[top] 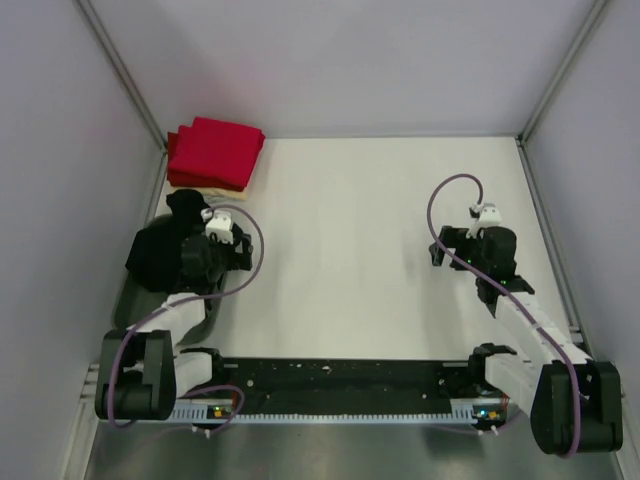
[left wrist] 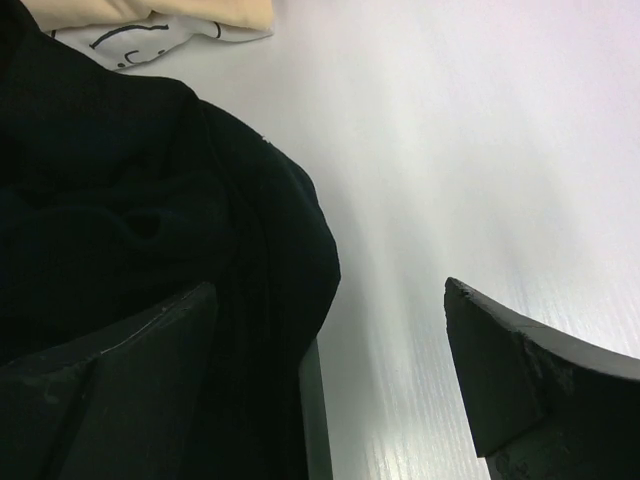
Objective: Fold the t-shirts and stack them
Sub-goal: Grab crumpled tshirt from bin with the left arm, then move the tshirt to the center of the board, then flatten out the tshirt
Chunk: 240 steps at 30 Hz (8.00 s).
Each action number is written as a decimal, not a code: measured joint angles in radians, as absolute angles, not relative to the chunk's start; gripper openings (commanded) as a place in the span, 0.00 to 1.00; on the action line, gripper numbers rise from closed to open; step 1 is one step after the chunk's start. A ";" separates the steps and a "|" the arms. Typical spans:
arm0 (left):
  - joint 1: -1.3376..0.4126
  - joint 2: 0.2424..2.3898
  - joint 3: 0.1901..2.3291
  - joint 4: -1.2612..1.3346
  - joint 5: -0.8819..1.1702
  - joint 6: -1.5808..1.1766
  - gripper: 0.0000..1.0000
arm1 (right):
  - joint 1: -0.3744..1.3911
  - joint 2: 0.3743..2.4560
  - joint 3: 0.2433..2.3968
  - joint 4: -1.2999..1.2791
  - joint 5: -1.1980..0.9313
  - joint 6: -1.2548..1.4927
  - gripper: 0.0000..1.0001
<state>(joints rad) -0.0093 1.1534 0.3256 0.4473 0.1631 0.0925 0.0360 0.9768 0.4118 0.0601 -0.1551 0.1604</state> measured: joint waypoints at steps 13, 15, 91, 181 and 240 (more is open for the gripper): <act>-0.010 1.122 0.693 -0.060 0.292 0.300 0.89 | 0.036 0.927 0.399 0.063 -0.157 0.162 0.99; -0.011 1.122 0.854 -0.225 0.234 0.368 0.90 | 0.036 0.914 0.400 0.059 -0.164 0.162 0.99; -0.377 1.718 1.336 -0.664 0.126 0.690 0.74 | 0.203 1.242 0.786 -0.406 -0.241 0.327 0.71; -0.243 1.598 1.612 -0.655 0.281 0.824 0.65 | -0.075 1.154 1.459 -0.590 -0.424 0.123 0.00; -0.383 2.165 1.671 -0.739 0.369 0.011 0.00 | -0.075 1.119 1.315 -0.593 -0.452 0.086 0.00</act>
